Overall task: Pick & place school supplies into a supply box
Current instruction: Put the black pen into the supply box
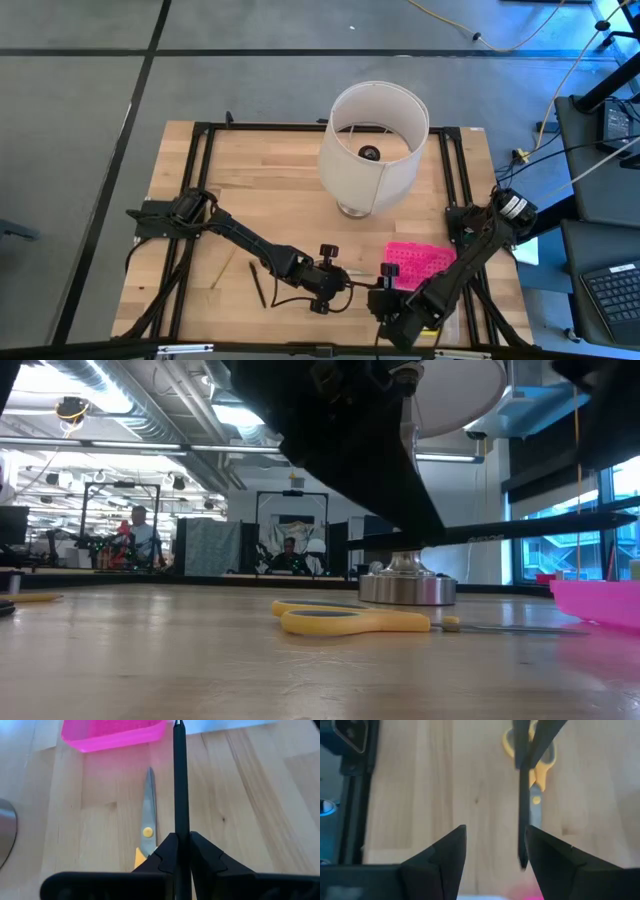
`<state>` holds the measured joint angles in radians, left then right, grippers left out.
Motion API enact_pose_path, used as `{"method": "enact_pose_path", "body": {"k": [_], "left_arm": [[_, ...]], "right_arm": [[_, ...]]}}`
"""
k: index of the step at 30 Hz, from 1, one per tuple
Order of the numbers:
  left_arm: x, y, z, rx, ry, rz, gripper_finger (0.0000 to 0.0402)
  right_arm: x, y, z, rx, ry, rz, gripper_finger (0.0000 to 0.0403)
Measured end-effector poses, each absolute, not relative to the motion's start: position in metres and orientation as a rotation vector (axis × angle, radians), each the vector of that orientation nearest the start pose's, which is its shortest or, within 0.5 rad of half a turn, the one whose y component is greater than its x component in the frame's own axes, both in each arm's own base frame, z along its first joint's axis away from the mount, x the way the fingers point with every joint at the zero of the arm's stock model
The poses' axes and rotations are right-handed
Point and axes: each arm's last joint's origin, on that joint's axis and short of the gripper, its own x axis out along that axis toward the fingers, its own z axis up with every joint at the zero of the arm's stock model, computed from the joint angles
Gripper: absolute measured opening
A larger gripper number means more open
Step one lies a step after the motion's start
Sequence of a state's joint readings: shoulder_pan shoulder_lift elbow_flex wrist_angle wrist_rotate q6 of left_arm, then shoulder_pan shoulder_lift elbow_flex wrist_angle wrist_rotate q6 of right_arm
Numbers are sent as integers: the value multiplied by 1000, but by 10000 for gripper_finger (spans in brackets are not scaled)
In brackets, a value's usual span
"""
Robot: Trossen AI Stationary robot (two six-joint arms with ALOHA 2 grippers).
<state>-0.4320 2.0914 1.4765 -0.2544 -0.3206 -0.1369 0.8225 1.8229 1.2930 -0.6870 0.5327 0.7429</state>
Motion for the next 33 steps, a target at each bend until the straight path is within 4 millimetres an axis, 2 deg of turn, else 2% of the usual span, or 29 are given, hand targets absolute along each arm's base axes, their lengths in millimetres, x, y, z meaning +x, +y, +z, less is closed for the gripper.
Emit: {"method": "enact_pose_path", "body": {"k": [6,13,33], "left_arm": [[411,-183,170,168,777,-52,22],[411,-187,172,153,751,-63,22],[412,-194,176,142,709,-88,25]], "right_arm": [[269,242,200,-123,961,-89,206],[276,233,199,-75,1026,-61,199],[277,232,198,0,1077,-37,47]]}}
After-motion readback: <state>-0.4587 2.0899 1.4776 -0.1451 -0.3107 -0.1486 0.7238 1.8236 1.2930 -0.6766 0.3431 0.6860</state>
